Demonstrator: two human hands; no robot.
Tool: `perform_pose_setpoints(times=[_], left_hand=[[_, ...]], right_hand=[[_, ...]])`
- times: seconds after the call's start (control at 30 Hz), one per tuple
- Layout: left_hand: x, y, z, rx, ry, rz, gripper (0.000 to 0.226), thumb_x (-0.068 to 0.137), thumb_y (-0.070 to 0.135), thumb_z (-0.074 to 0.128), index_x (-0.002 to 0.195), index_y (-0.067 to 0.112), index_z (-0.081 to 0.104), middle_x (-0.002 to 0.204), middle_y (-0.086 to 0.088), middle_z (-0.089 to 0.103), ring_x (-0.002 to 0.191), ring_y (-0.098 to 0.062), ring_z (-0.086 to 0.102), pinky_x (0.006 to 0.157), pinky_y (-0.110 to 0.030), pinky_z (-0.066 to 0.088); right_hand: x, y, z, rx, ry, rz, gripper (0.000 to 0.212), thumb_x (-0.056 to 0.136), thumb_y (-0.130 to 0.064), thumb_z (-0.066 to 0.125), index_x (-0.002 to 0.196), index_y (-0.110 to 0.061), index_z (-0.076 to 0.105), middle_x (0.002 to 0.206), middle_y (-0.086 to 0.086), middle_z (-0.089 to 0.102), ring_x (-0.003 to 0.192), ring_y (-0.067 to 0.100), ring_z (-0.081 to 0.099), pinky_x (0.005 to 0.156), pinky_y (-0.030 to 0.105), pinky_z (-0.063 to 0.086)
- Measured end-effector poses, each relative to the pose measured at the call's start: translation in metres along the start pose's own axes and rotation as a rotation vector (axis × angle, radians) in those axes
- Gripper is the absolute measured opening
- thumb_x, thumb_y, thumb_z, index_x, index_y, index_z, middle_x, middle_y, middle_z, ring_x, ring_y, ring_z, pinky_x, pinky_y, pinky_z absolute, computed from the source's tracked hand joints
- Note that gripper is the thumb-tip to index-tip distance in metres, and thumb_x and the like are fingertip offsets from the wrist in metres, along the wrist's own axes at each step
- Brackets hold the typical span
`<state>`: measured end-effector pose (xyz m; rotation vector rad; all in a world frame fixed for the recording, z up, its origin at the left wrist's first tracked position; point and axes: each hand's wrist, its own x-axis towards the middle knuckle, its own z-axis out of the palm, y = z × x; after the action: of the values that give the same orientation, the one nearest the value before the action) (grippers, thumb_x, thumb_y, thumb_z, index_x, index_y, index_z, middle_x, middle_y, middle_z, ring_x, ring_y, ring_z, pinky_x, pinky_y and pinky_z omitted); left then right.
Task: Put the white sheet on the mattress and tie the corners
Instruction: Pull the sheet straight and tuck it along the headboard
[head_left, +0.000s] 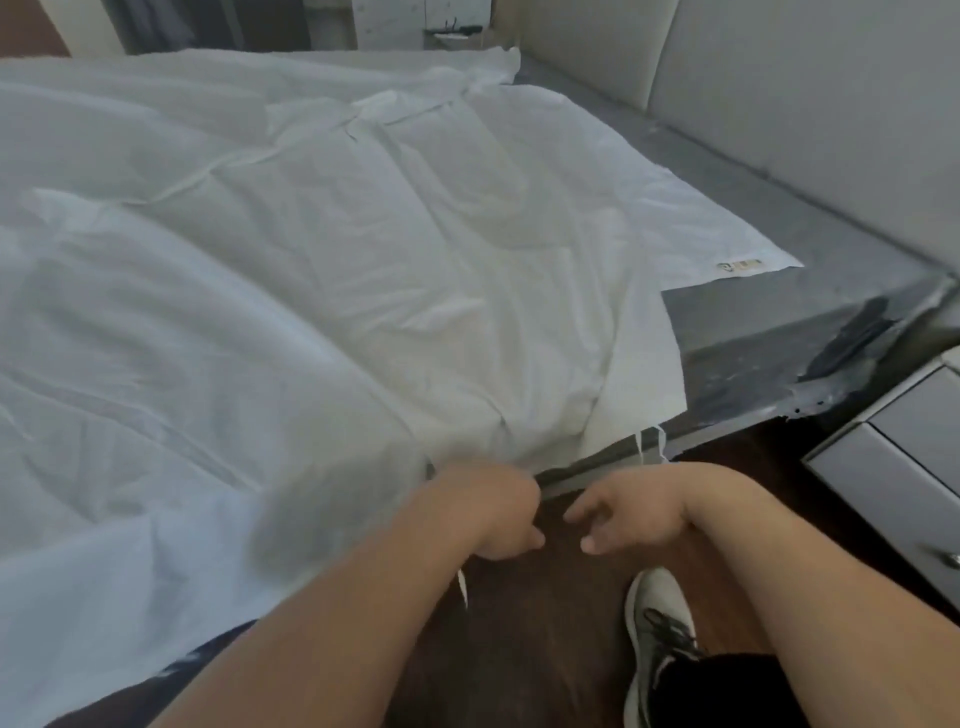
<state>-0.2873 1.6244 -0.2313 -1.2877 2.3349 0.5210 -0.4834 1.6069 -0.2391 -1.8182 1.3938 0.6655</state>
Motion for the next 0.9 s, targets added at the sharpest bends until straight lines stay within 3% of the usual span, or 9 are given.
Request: perform_pose_setpoints(times=[0.07, 0.17, 0.23, 0.3, 0.47, 0.63, 0.73, 0.83, 0.9], left_hand=[[0.01, 0.001, -0.008, -0.061, 0.161, -0.012, 0.032, 0.103, 0.049, 0.05, 0.093, 0.021, 0.062, 0.085, 0.0, 0.056, 0.084, -0.024, 0.058, 0.076, -0.039, 0.05], [0.026, 0.012, -0.025, -0.275, 0.407, -0.018, 0.028, 0.104, 0.043, 0.045, 0.119, 0.028, 0.064, 0.103, 0.004, 0.066, 0.098, -0.02, 0.062, 0.081, -0.039, 0.052], [0.039, 0.019, -0.036, -0.334, 0.538, -0.022, 0.031, 0.105, 0.039, 0.044, 0.13, 0.03, 0.061, 0.114, 0.006, 0.067, 0.105, -0.018, 0.061, 0.087, -0.039, 0.052], [0.056, 0.022, -0.044, -0.374, 0.611, -0.026, 0.033, 0.105, 0.037, 0.045, 0.133, 0.03, 0.06, 0.118, 0.01, 0.066, 0.108, -0.014, 0.061, 0.091, -0.037, 0.052], [0.098, 0.024, -0.064, -0.478, 0.665, 0.013, 0.039, 0.105, 0.039, 0.049, 0.142, 0.03, 0.055, 0.134, 0.011, 0.058, 0.117, -0.009, 0.058, 0.1, -0.032, 0.049], [0.127, 0.035, -0.078, -0.649, 0.632, -0.102, 0.065, 0.098, 0.066, 0.048, 0.152, 0.031, 0.042, 0.145, 0.009, 0.051, 0.125, -0.014, 0.057, 0.107, -0.043, 0.049], [0.135, 0.032, -0.089, -0.891, 0.64, -0.001, 0.057, 0.089, 0.076, 0.052, 0.129, 0.036, 0.061, 0.117, 0.016, 0.071, 0.105, -0.004, 0.068, 0.095, -0.039, 0.057], [0.133, 0.023, -0.101, -0.942, 0.613, 0.038, 0.024, 0.098, 0.053, 0.061, 0.102, 0.033, 0.074, 0.093, 0.009, 0.077, 0.089, -0.007, 0.072, 0.086, -0.04, 0.058], [0.13, 0.018, -0.107, -0.831, 0.676, -0.074, 0.029, 0.103, 0.045, 0.053, 0.092, 0.025, 0.071, 0.086, 0.002, 0.073, 0.084, -0.016, 0.069, 0.083, -0.044, 0.056]], right_hand=[[0.002, 0.004, -0.007, 0.061, 0.031, -0.002, 0.039, 0.096, -0.055, 0.059, 0.125, -0.03, 0.068, 0.121, -0.009, 0.071, 0.101, 0.008, 0.072, 0.101, 0.038, 0.053], [0.007, 0.021, -0.038, 0.569, 0.666, 0.029, 0.031, 0.1, -0.041, 0.057, 0.094, -0.014, 0.07, 0.086, 0.0, 0.075, 0.079, 0.02, 0.072, 0.075, 0.035, 0.058], [0.011, 0.036, -0.058, 0.889, 1.066, 0.108, 0.026, 0.101, -0.035, 0.052, 0.093, -0.012, 0.063, 0.081, 0.001, 0.068, 0.075, 0.025, 0.064, 0.065, 0.038, 0.053], [0.021, 0.059, -0.07, 1.135, 1.223, 0.165, 0.016, 0.101, -0.029, 0.052, 0.105, -0.016, 0.059, 0.091, 0.0, 0.063, 0.078, 0.02, 0.06, 0.06, 0.033, 0.046], [0.041, 0.081, -0.08, 1.569, 0.93, 0.051, 0.017, 0.096, -0.016, 0.062, 0.103, -0.004, 0.072, 0.102, 0.016, 0.077, 0.09, 0.035, 0.075, 0.082, 0.053, 0.062], [0.034, 0.069, -0.088, 1.702, 0.61, -0.249, 0.024, 0.101, -0.011, 0.056, 0.12, -0.007, 0.071, 0.111, 0.018, 0.076, 0.109, 0.037, 0.071, 0.106, 0.059, 0.048], [0.029, 0.067, -0.089, 1.67, 0.508, -0.396, 0.035, 0.104, -0.016, 0.045, 0.124, -0.015, 0.073, 0.124, 0.014, 0.072, 0.118, 0.032, 0.067, 0.1, 0.047, 0.051], [0.028, 0.075, -0.091, 1.655, 0.456, -0.454, 0.038, 0.104, -0.031, 0.048, 0.127, -0.013, 0.071, 0.124, 0.005, 0.072, 0.112, 0.025, 0.067, 0.099, 0.044, 0.051], [0.028, 0.079, -0.092, 1.665, 0.493, -0.406, 0.041, 0.105, -0.036, 0.047, 0.126, -0.01, 0.07, 0.121, 0.004, 0.072, 0.099, 0.02, 0.067, 0.091, 0.04, 0.051]])
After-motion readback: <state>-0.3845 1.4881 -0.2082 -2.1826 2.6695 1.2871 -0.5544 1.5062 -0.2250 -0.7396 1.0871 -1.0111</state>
